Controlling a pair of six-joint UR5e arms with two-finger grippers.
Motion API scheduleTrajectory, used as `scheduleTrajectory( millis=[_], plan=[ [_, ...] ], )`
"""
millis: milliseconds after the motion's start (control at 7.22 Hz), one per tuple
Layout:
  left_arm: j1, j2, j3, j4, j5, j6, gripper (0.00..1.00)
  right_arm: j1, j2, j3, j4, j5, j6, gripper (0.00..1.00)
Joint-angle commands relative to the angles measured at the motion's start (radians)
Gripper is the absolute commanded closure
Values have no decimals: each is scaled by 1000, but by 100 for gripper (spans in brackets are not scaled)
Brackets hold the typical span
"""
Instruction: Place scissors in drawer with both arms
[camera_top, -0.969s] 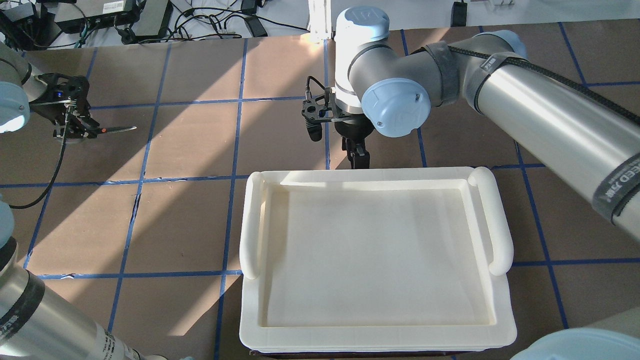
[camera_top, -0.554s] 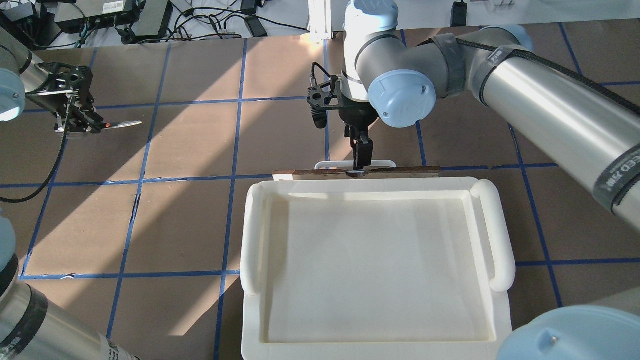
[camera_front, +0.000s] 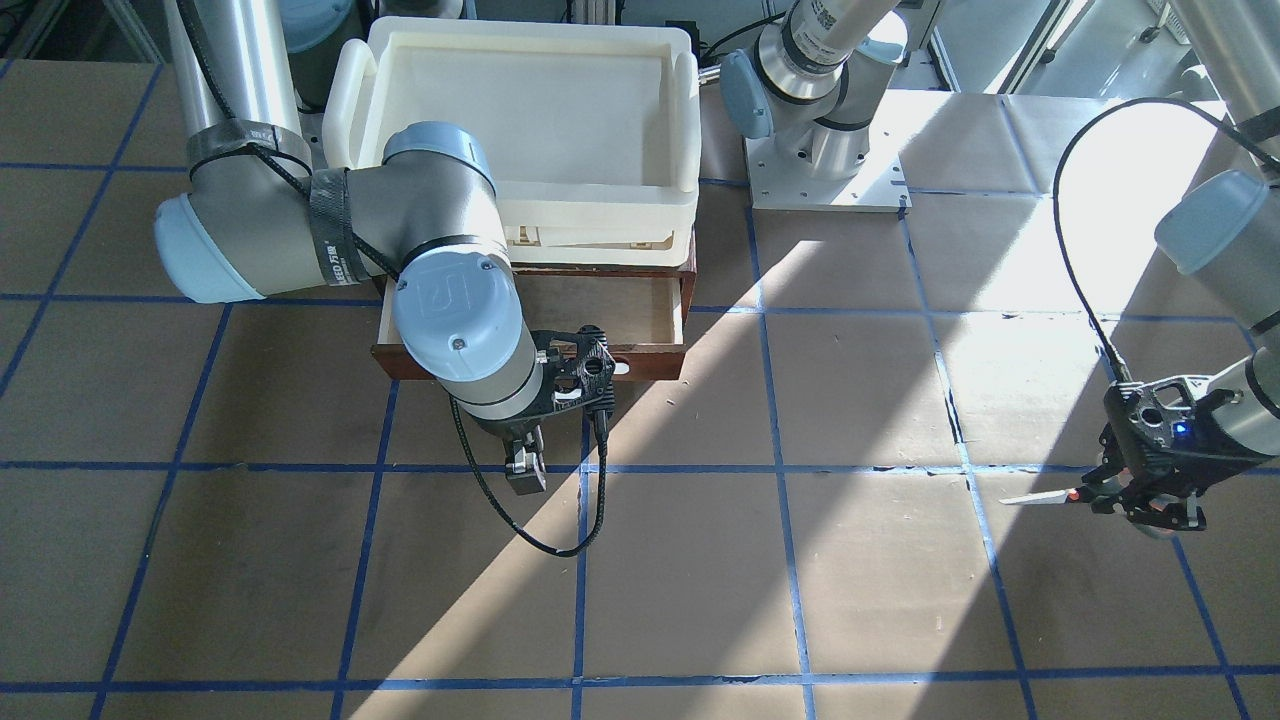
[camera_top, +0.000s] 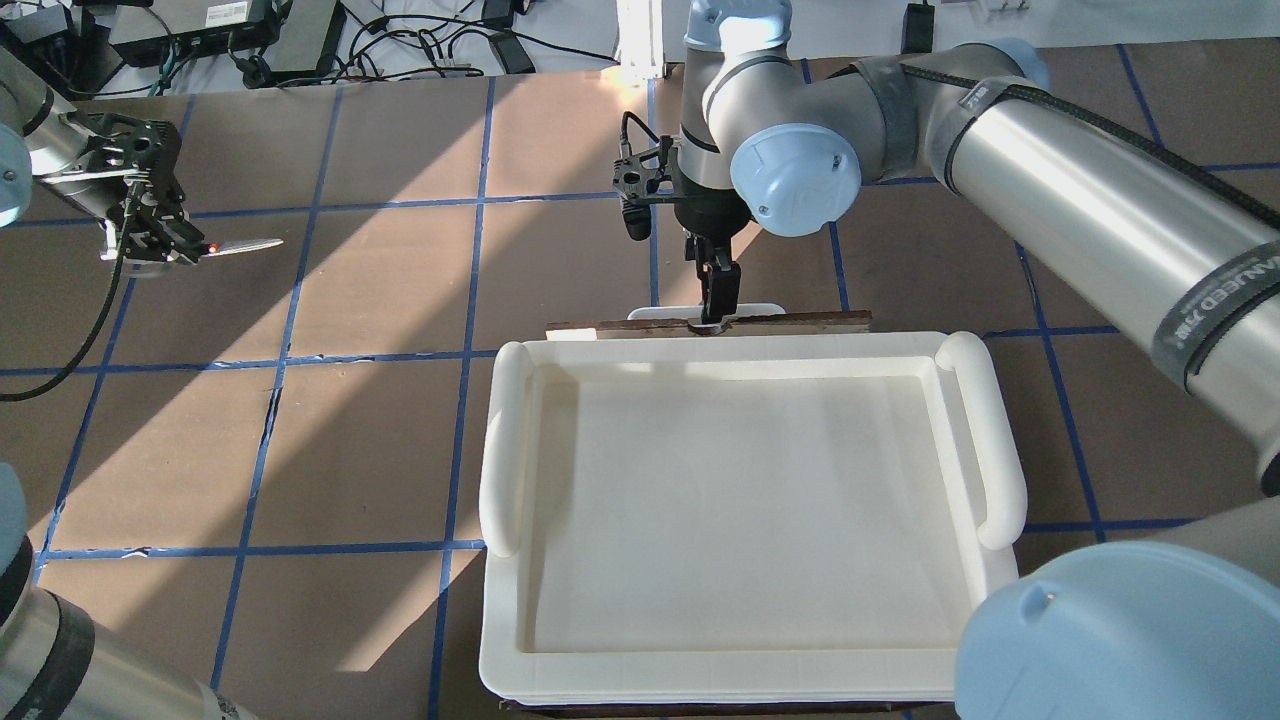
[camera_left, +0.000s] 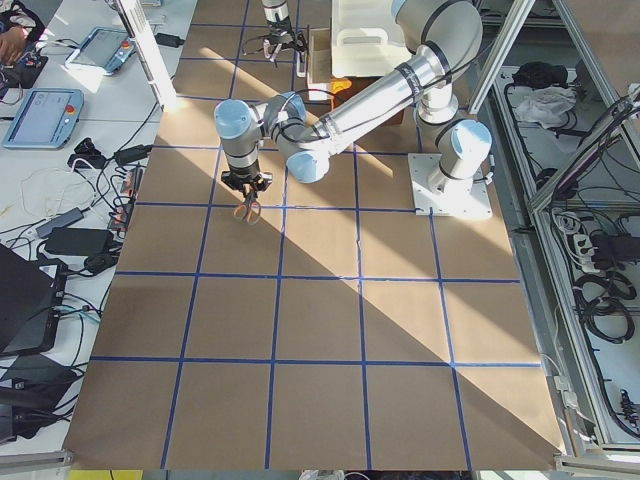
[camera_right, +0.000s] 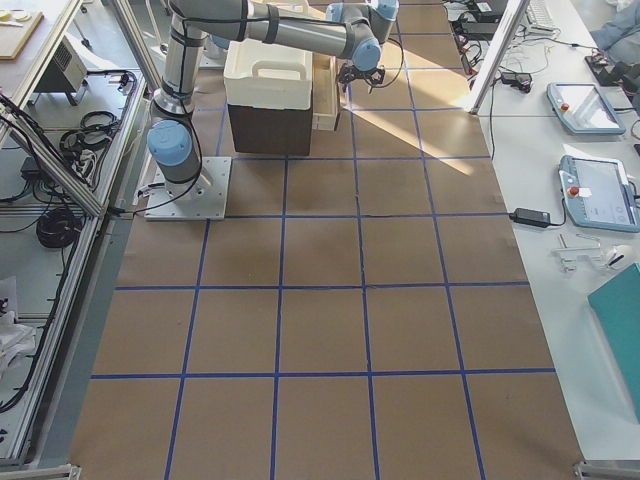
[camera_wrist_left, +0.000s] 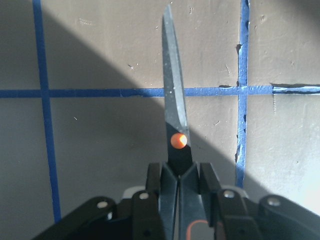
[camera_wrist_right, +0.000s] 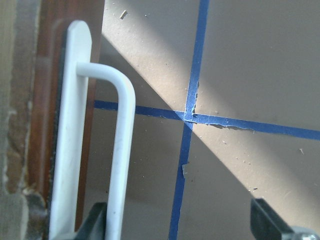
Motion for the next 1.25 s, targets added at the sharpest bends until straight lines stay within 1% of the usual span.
scheduleTrajectory(
  millis=[0,831,969,1108],
  plan=[
    [-1,0,-1,-3,0,0,100,0,25,-31,-1,1,0,0],
    [-2,-3,-3,-5,-6,-2,100,-29,58,-94,-7,4,-11,0],
    [-4,-3,-3,-6,-8,-24,100,-34,65,-104,-12,4,-11,0],
    [-11,-3,-3,-6,-8,-28,100,-34,72,-115,-18,25,-11,0]
  ],
)
